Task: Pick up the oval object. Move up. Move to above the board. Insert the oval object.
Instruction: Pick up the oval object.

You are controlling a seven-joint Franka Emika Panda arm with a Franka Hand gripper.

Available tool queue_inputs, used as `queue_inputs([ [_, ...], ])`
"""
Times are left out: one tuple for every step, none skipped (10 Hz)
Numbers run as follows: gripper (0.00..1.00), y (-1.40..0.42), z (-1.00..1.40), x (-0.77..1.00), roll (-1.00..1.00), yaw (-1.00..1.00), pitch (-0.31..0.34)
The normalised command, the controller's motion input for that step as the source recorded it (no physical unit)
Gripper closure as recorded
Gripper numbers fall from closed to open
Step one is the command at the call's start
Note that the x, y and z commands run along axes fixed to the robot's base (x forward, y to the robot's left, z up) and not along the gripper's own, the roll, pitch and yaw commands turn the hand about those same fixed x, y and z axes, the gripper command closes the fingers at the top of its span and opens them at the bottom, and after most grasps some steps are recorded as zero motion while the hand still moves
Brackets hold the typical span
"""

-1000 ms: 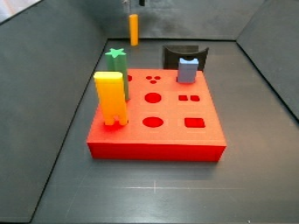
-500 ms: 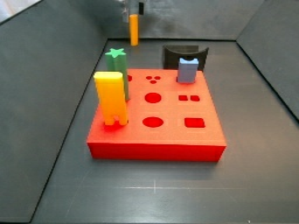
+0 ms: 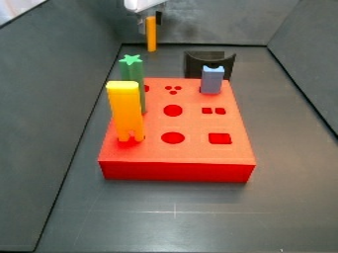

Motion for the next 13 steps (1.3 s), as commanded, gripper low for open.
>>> queue_inputs([
  [0.00, 0.03, -0.09, -0.07, -0.28, -0.10, -0.239],
  [0.00, 0.08, -0.02, -0.09, -0.30, -0.18, -0.220],
  [0.00, 0.09, 0.00, -0.16, -0.34, -0.17, -0.279],
  [0.00, 0.07, -0.09, -0.09, -0.25, -0.10, -0.204],
  [0.00, 0.01, -0.12, 0.00, -0.15, -0.04, -0.107],
  [0.00, 0.00, -0.12, 0.00, -0.02, 0.00, -0.027],
  [0.00, 0.00, -0.12, 0.03, 0.00, 0.01, 0.000],
  [0.00, 0.00, -0.17, 0.00, 0.00, 0.01, 0.000],
  [0.00, 0.00, -0.12, 0.00, 0.00, 0.00, 0.000],
  [0.00, 0.00, 0.00, 0.00, 0.00, 0.00, -0.027],
  [0.00, 0.00, 0.00, 0.00, 0.02, 0.00, 0.000],
  [0.00, 0.00, 0.00, 0.00, 0.00, 0.00, 0.000],
  [1.00, 0.00, 0.00, 0.00, 0.00, 0.00, 0.000],
])
